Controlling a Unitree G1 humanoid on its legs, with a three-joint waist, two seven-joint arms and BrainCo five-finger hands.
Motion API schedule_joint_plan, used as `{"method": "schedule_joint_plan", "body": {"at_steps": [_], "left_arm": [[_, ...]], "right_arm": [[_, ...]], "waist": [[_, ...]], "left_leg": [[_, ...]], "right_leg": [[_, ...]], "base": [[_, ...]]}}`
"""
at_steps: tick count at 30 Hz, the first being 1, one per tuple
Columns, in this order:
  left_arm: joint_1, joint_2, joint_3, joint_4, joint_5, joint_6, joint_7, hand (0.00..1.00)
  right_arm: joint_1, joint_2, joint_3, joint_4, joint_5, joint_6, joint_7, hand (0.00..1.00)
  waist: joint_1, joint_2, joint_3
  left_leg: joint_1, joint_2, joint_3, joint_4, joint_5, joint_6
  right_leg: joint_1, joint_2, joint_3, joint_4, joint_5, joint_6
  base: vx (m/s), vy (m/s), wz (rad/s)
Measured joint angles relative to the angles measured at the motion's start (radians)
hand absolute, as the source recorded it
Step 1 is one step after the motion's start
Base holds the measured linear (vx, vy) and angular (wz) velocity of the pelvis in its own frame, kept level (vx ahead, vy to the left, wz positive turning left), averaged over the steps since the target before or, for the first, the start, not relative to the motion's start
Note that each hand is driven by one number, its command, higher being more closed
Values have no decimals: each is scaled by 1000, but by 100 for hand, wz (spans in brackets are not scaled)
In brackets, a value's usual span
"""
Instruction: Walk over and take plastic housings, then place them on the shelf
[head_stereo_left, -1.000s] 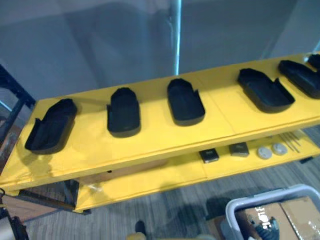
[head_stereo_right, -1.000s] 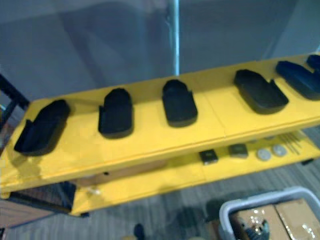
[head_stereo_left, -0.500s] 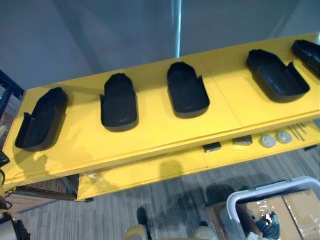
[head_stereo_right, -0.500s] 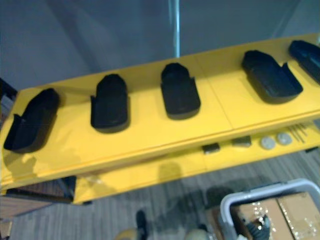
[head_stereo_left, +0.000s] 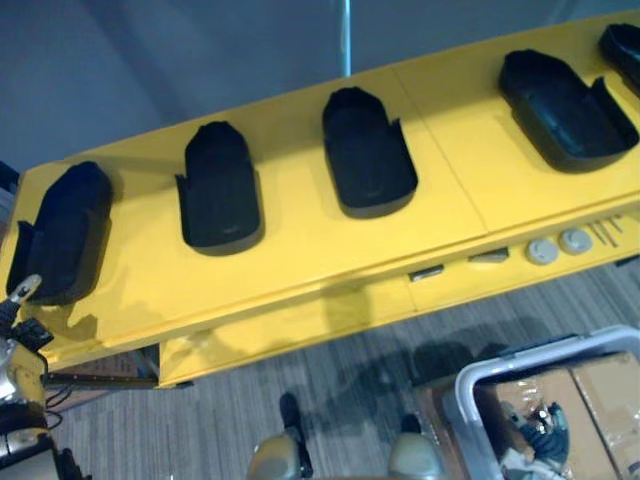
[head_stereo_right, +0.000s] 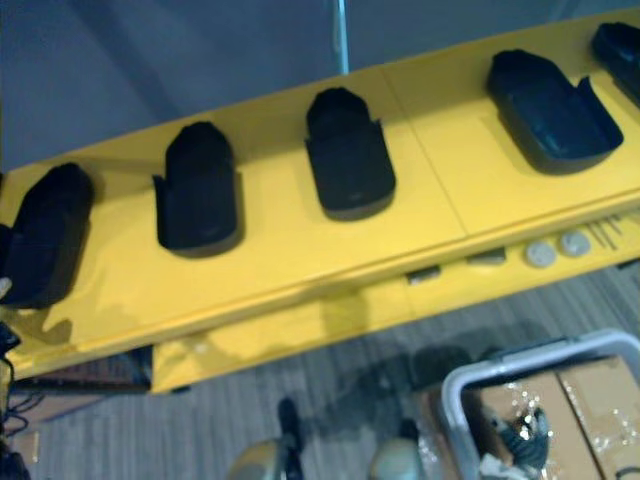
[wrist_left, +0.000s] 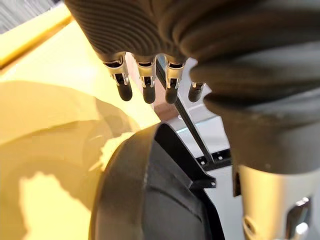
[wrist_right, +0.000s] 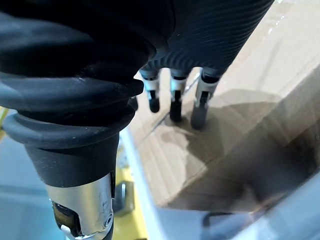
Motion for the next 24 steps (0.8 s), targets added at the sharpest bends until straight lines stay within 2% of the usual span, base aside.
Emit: {"method": "schedule_joint_plan", "body": {"at_steps": [7,11,18,24], "left_arm": [[0,-34,1,-3,0,-1,-5,0],[12,-51,1,-57,0,-5,-47,0],[58,-78,-2,-87,-7,-6,-85,0],[73,-88,-2,-100,-8,-8,-105,0]], "right_arm": [[-1,-1,14,-18,-1,1,7,0],[0,-5,14,-24,-9,3,16,0],[1,-30,6,-61,-23,4,37,0],[1,-32,-5,-61,-25,4,42,0]], "waist": [[10,-2,3],[15,1,4],[15,22,24],[16,24,25]], "left_leg": [[2,0,2,0,0,0],[6,-2,4,0,0,0],[18,-2,9,0,0,0],[17,-3,9,0,0,0]], "right_leg": [[0,-1,0,4,0,0],[-1,-4,0,13,-6,3],[-8,-8,3,44,-24,5],[-7,-9,2,42,-24,5]], "base": [[0,0,0],[0,0,0],[-17,-1,-2],[0,0,0]]}}
